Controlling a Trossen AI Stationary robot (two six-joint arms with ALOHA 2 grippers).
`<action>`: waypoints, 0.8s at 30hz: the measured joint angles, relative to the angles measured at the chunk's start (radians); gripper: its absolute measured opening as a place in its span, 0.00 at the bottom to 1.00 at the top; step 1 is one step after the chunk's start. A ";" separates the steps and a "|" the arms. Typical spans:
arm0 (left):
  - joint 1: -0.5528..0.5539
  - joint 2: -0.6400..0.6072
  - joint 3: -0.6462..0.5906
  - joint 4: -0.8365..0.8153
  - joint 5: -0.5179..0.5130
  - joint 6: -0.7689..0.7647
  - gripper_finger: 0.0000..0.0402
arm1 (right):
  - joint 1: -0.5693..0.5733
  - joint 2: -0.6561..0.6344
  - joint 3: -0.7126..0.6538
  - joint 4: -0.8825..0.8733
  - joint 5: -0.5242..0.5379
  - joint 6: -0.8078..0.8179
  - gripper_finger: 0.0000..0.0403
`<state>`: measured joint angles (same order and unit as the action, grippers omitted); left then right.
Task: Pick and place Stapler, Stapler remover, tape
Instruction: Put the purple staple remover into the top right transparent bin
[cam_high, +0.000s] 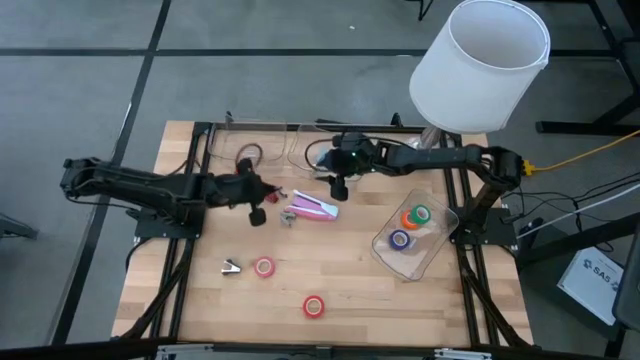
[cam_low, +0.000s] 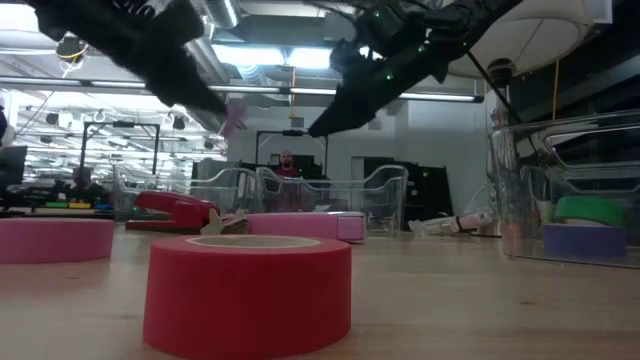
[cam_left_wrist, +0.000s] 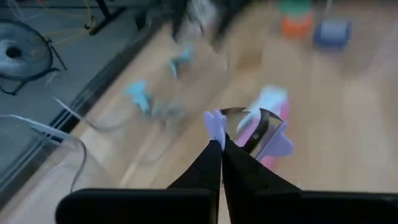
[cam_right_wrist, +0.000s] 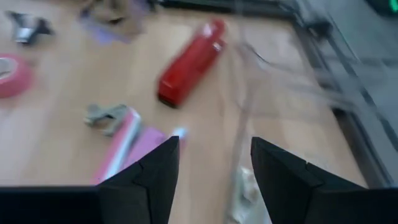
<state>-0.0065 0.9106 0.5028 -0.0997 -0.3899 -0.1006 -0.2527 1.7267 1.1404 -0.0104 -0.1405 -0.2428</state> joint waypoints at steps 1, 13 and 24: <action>0.012 -0.010 0.000 0.026 0.015 -0.023 0.01 | 0.008 0.000 0.000 0.009 -0.016 -0.020 0.50; 0.131 -0.033 0.001 0.333 0.183 -0.073 0.01 | 0.042 0.000 0.000 0.164 -0.149 -0.071 0.50; 0.178 -0.032 0.001 0.567 0.232 -0.027 0.01 | 0.042 0.000 0.000 0.397 -0.274 0.067 0.50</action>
<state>0.1712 0.8787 0.5041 0.4670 -0.1577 -0.1274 -0.2104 1.7271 1.1404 0.3869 -0.4146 -0.1762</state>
